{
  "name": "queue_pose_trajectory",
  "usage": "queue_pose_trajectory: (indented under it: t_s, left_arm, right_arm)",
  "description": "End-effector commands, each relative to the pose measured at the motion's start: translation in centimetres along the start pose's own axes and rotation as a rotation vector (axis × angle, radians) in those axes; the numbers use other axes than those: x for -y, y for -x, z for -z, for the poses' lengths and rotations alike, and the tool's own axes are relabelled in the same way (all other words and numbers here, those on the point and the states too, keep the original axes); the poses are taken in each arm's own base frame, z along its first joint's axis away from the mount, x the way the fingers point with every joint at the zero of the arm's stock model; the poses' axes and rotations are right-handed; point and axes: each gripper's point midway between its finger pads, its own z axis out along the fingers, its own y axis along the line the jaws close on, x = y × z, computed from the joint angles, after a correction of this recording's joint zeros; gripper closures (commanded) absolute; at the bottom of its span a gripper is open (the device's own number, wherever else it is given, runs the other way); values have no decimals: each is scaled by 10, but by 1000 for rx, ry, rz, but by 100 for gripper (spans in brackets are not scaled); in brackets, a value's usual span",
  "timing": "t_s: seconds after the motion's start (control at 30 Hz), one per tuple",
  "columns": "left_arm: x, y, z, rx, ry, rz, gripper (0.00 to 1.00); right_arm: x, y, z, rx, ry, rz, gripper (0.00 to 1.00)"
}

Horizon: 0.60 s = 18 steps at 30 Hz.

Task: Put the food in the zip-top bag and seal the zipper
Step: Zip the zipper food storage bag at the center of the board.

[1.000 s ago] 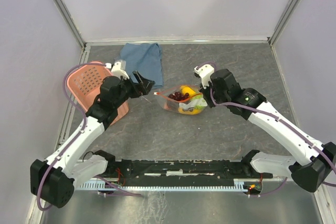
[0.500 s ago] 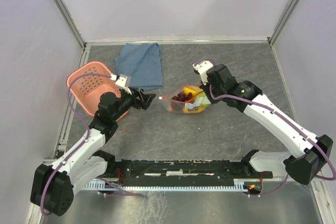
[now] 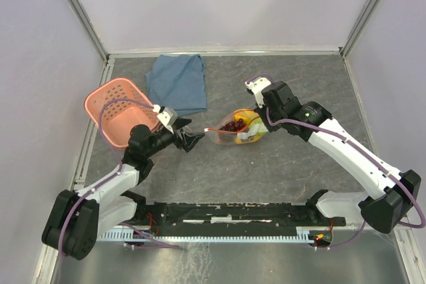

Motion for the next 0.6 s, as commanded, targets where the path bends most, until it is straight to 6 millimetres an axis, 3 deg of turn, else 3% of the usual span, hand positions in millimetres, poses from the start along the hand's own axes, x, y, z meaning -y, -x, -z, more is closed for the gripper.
queue_pose_trajectory:
  t_s: [0.0,0.33,0.57]
  left_arm:
    - [22,17,-6,86,-171,-148,13]
    - [37,16,-37,71,-286,-162,19]
    - [41,20,-56,82,-337,-133,45]
  right_arm:
    - [9,23,11,82,-26,-23,98]
    - [6,24,9,81,-14,-23,98]
    - [7,25,12,94,-13,-28,98]
